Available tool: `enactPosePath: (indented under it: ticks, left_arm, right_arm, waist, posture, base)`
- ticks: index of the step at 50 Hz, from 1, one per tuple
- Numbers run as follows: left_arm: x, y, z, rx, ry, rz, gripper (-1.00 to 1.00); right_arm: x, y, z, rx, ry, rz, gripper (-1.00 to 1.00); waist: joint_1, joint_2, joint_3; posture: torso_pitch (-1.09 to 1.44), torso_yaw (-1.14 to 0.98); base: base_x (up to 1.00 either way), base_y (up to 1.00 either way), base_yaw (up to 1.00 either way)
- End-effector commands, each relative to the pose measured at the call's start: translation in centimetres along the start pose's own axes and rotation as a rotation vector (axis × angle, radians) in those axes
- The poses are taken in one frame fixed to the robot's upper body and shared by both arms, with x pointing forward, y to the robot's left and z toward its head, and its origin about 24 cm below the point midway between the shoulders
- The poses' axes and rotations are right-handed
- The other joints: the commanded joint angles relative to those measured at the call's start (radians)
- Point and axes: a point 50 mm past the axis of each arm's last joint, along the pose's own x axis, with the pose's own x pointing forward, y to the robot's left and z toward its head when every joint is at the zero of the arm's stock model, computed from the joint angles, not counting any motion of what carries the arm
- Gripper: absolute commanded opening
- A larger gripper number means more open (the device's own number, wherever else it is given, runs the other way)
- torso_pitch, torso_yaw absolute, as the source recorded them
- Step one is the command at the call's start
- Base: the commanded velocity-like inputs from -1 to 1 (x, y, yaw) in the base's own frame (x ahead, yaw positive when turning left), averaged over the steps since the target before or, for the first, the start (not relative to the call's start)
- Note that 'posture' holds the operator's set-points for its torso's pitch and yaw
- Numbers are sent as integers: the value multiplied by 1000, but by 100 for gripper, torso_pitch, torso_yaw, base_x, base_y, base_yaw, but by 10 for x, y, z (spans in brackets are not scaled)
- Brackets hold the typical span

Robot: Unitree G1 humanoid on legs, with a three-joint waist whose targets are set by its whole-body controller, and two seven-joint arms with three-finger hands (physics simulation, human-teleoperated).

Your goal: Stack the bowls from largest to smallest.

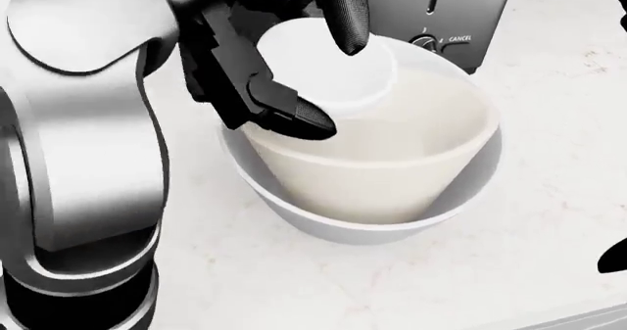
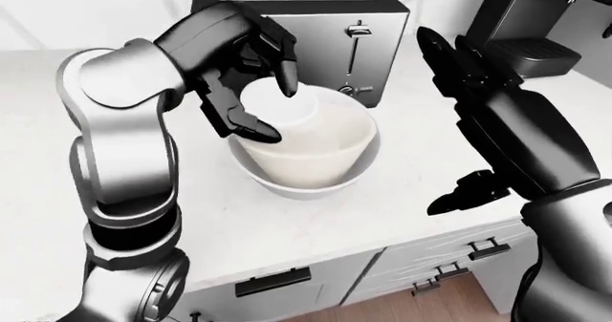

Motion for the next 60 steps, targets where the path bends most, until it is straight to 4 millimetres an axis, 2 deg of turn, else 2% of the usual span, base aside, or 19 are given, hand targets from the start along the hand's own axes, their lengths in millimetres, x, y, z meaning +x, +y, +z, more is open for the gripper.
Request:
enactPosePath:
  ticks: [1, 5, 18, 20, 26, 28, 35, 42, 60]
  left_arm:
    - [-2, 5, 13, 46, -54, 54, -58]
    - [6, -5, 11, 55, -52, 31, -57]
    - [29, -14, 8, 44, -47, 4, -54]
    - [32, -15, 6, 40, -46, 5, -48]
    - [34, -19, 4, 40, -44, -2, -40]
    - [34, -21, 2, 40, -42, -6, -31]
    - [37, -26, -3, 47, -33, -16, -31]
    - [38, -29, -5, 47, -32, -20, -15]
    - [40, -34, -8, 55, -33, -33, 7]
  right_arm:
    - [-3, -8, 4, -32, -12, -51, 100]
    - [-5, -6, 2, -31, -6, -48, 100]
    - [-6, 0, -6, -25, 11, -40, 100]
    - [-6, 0, -6, -24, 11, -41, 100]
    - [-7, -1, -5, -24, 12, -42, 100]
    - [-7, 0, -6, -24, 13, -40, 100]
    - [-9, 0, -8, -22, 19, -40, 100]
    - [-9, 3, -9, -21, 21, -38, 100]
    - [-10, 2, -10, -19, 25, -38, 100]
  waist:
    - [0, -5, -24]
    - [1, -8, -26]
    - [1, -12, -29]
    - [0, -12, -30]
    - [-1, -11, -31]
    - [0, -11, -31]
    - [-1, -11, -34]
    - [-1, -11, -34]
    - [-1, -11, -37]
  posture:
    - [0, 0]
    - [0, 0]
    - [0, 0]
    - [0, 0]
    - [0, 0]
    - [0, 0]
    - [0, 0]
    - [0, 0]
    - [0, 0]
  base:
    - [0, 0, 0]
    - [0, 0, 0]
    - [0, 0, 0]
    - [0, 0, 0]
    - [0, 0, 0]
    - [0, 0, 0]
    - [0, 0, 0]
    - [0, 0, 0]
    - [0, 0, 0]
